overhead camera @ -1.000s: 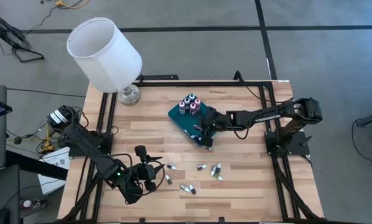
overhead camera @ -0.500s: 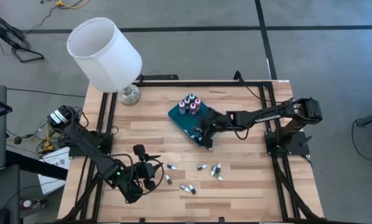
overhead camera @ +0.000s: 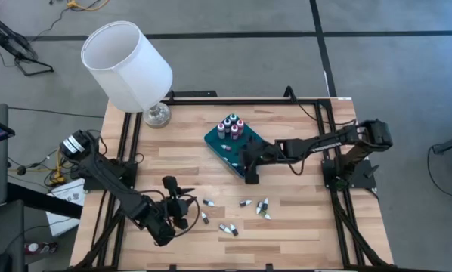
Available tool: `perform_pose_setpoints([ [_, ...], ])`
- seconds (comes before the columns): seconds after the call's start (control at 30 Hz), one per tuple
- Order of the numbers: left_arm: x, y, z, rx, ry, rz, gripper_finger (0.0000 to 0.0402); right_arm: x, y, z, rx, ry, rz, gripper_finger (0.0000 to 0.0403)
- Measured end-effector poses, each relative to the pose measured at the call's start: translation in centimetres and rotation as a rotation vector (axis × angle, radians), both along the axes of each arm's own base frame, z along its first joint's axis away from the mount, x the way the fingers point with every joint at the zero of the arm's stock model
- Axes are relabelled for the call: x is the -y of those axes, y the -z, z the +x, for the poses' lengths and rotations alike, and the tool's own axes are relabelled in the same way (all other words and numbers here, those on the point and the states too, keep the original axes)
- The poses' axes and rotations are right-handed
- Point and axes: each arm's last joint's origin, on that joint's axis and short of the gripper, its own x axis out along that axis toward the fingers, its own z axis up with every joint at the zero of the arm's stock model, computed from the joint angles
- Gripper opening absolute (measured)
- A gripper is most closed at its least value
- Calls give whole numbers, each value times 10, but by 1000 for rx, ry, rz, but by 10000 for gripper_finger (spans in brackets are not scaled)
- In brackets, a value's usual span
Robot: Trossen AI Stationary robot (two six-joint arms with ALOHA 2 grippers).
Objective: Pick & Place food coloring
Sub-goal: Put the small blue food coloring bottle into the blue bin
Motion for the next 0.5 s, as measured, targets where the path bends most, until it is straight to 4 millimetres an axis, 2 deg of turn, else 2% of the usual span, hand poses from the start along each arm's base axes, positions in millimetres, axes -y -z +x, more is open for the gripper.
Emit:
perform_pose_setpoints([
  [0.17,-11,23,-3,19,-13,-13,148,-21,-4,1,39,-110,-59,201],
  [0.33,-14,31,-3,69,55,-69,148,-38,-9,2,82,-189,-92,191],
  [0.5,-18,36,4,124,175,-138,148,-53,-23,-6,124,-234,-90,180],
])
